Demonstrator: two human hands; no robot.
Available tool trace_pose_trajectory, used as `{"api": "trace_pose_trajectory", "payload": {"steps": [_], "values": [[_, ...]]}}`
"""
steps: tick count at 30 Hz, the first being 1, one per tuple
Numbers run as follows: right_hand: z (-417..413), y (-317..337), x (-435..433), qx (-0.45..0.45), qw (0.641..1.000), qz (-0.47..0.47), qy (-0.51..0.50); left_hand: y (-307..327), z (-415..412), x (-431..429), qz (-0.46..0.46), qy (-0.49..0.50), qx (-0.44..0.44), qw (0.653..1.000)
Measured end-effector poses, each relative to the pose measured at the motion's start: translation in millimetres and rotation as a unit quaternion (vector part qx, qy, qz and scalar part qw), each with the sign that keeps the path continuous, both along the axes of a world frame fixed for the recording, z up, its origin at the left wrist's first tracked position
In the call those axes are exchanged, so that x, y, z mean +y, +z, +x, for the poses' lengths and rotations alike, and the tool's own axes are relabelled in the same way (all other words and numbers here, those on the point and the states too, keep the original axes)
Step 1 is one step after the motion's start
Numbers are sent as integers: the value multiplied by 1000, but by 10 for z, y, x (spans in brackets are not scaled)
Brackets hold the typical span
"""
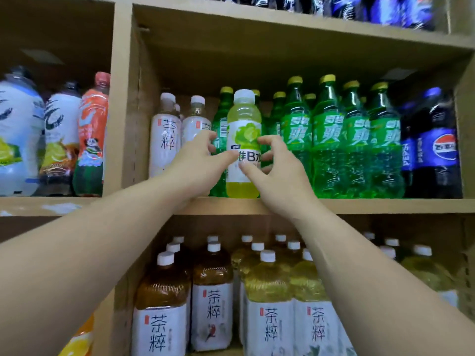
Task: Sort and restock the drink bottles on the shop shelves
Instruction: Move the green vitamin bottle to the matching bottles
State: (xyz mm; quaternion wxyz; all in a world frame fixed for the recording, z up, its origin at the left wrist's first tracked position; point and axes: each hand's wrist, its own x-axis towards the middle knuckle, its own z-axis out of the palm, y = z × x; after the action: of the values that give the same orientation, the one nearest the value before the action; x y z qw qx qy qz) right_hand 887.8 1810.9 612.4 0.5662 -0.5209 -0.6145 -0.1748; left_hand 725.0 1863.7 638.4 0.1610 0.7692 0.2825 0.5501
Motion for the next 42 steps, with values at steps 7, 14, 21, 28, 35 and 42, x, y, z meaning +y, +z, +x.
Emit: {"api": "trace_pose_trajectory", "payload": {"steps": [7,14,21,28,35,42], "values": [[147,81,11,5,995,-81,53,-12,132,44,-55,-40,85,994],[176,44,19,0,993,-54,103,-46,43,-48,-52,-107,50,992],[-69,-183,-189,13,976,62,210,-218,-224,-407,-54,-170,-68,982],[-886,-649,-403,62,930,125,341,-600,-1004,-792,21,-120,-69,990],[-2023,-1698,-202,96,903,37,417,-1644,-2201,-800,-67,-48,-94,992],[-3016,-2635,363,82,906,-117,399,-2543,-3140,-502,-192,18,-123,974]]}}
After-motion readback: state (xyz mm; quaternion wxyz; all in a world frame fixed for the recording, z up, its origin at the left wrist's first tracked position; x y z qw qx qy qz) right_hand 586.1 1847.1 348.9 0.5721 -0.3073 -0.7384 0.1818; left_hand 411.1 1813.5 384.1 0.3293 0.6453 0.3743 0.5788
